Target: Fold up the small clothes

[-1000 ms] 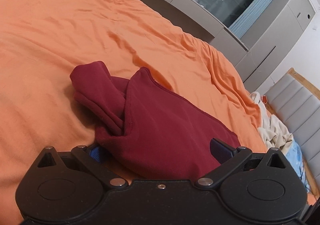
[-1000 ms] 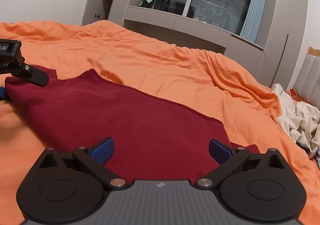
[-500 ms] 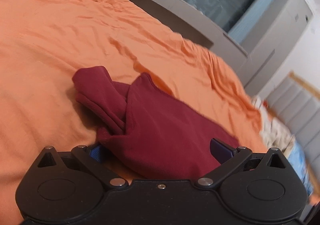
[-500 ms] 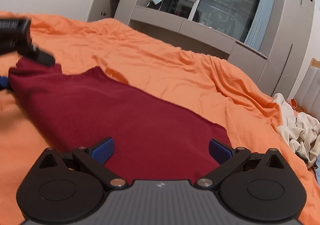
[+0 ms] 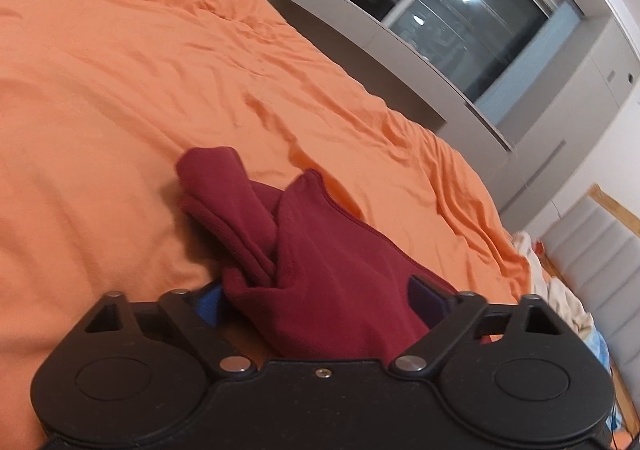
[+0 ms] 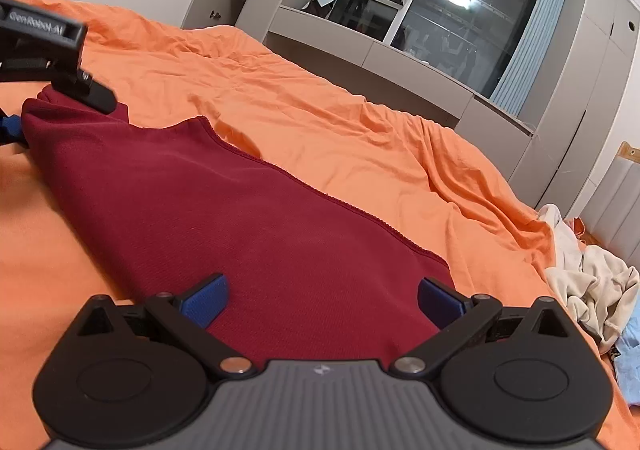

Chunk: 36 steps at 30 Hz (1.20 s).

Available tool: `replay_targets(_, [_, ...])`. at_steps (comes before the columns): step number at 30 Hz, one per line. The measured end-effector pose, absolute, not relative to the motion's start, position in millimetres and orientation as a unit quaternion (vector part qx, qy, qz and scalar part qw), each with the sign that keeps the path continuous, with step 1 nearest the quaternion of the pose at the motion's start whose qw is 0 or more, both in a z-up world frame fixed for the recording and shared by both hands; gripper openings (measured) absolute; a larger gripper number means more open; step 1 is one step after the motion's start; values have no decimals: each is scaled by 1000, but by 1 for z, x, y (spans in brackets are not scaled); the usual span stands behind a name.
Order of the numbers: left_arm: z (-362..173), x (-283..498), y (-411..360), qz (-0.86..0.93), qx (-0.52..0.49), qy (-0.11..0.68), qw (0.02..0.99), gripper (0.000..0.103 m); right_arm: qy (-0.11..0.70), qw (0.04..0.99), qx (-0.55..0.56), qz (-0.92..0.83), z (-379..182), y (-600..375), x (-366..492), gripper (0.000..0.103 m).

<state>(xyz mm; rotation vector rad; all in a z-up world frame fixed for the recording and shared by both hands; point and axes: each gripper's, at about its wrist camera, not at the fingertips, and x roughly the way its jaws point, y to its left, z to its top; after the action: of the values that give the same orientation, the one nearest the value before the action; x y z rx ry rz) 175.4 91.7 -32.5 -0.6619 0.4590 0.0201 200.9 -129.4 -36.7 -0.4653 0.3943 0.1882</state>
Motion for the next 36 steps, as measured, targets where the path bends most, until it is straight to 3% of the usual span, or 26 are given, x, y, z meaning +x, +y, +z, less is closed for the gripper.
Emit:
replay_targets(6, [-36, 174, 92, 61, -318, 219, 920, 54, 191, 948, -236, 90, -36, -128, 199, 103])
replay_targets(13, [-31, 180, 97, 72, -323, 218, 918, 27, 230, 947, -192, 118, -23, -145, 210, 103])
replay_targets(18, [-11, 192, 88, 50, -287, 208, 934, 21, 267, 951, -114, 106, -1, -190, 227, 103])
replay_targets(23, [19, 217, 57, 3, -223, 213, 951, 20, 250, 965, -65, 41, 25, -249, 237, 103])
replay_targets(31, [59, 240, -32, -109, -113, 205, 966, 18, 226, 973, 33, -29, 50, -339, 245, 103])
replay_targets(36, [57, 234, -97, -202, -59, 222, 952, 18, 222, 971, 70, -49, 51, -374, 245, 103])
